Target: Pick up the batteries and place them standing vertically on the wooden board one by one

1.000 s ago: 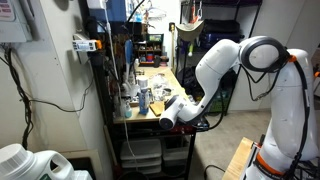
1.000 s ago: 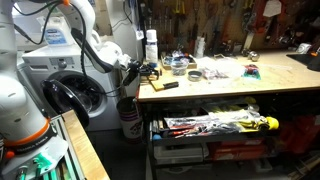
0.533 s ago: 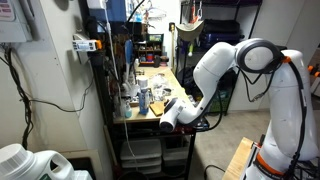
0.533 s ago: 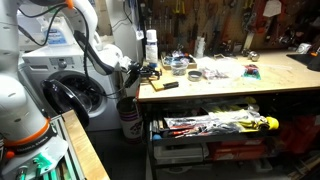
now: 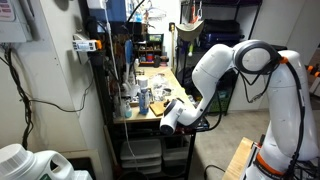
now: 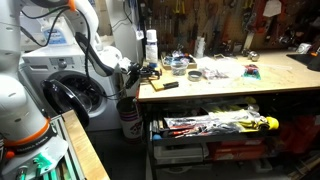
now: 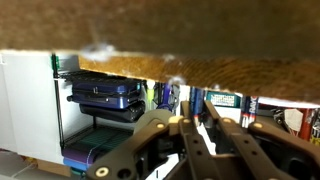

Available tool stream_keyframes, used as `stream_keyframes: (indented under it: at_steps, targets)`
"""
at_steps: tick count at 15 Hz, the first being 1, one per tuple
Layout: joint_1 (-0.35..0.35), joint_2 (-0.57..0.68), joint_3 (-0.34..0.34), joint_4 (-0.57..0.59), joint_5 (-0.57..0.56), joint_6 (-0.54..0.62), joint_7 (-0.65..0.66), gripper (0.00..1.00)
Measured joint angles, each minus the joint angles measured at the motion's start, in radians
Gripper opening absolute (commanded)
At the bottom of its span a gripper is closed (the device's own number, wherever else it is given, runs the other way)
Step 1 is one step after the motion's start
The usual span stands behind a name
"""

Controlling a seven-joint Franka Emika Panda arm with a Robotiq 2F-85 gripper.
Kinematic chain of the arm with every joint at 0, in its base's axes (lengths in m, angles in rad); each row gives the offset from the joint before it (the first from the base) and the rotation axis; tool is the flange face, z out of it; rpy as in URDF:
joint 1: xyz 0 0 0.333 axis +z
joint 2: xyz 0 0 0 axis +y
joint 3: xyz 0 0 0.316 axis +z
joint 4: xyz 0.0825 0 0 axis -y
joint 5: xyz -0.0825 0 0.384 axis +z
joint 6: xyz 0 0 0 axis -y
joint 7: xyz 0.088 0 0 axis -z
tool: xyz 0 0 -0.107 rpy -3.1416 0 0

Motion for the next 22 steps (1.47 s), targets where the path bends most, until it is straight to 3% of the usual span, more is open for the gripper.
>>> stream_keyframes:
  at_steps: [12,13,15,22]
  targets:
    - [0.016,0.050,0.005,0.019,-0.019,-0.086,0.000,0.04]
    - [0.017,0.054,0.006,0.022,-0.021,-0.090,0.000,0.42]
    - [0.017,0.059,0.007,0.025,-0.022,-0.096,0.000,0.49]
    - [0.017,0.060,0.017,0.027,-0.022,-0.097,-0.001,0.99]
